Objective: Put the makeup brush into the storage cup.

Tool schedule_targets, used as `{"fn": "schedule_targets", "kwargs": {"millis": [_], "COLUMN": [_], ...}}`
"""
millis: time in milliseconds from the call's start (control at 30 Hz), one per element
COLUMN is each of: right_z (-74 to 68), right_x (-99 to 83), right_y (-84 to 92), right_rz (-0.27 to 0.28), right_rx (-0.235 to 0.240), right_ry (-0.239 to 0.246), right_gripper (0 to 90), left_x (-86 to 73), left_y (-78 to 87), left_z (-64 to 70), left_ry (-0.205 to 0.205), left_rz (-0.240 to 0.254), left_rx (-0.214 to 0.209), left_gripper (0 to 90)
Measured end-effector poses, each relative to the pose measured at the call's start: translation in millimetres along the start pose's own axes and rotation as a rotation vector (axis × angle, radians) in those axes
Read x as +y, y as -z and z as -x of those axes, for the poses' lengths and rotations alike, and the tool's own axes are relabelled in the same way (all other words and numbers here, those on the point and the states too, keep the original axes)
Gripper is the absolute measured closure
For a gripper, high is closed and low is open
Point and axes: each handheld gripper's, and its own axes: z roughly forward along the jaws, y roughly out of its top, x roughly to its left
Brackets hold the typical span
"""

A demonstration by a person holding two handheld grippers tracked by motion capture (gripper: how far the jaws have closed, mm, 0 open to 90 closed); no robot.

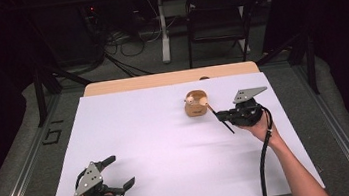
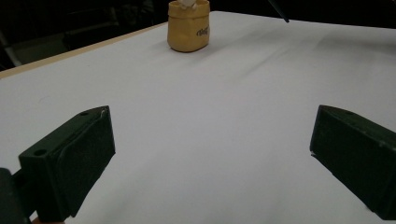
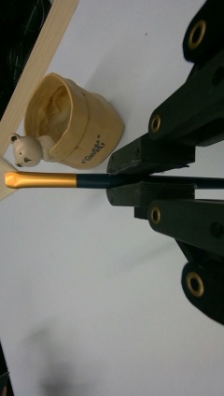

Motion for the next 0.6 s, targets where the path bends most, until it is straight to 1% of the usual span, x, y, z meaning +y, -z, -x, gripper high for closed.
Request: {"fn": "schedule_targets", "kwargs": {"millis": [133,333,400,433,467,600], "right_z": [-2.8,-7.8,-8.9,-9.6,-10.1,-14.2], "right_x": [-0.2,0.5,1.5,1.9,2.2,2.3], "right_y": [-0.6,-2.8,-2.0,-2.1,-2.0,-3.5], "right_rz": [0.035,0.082,0.089,0.102,0.107,0.136], "right_rx": [0.005,0.003,0.001,0.001,0.0,0.0], "right_ry": [-0.015,-0.01,-0.009,-0.011,-0.012,-0.016], "right_gripper": [83.2,83.2,83.2,83.1,83.1,83.1], "left_x": [-0.1,-0.2,-0.1,0.0,0.0,0.2], "left_y": [0.0,0.1,-0.2,-0.2,-0.3,0.0], "left_z": [0.1,-0.2,0.3,0.6,0.3,0.1], "left_ry": [-0.001,0.001,0.001,0.001,0.001,0.001], "left_rz": [-0.001,0.0,-0.001,-0.003,-0.001,0.0], "left_rx": [0.0,-0.001,0.001,0.008,0.001,0.002], "left_gripper": [0.1,0.1,0.1,0.1,0.1,0.1]}}
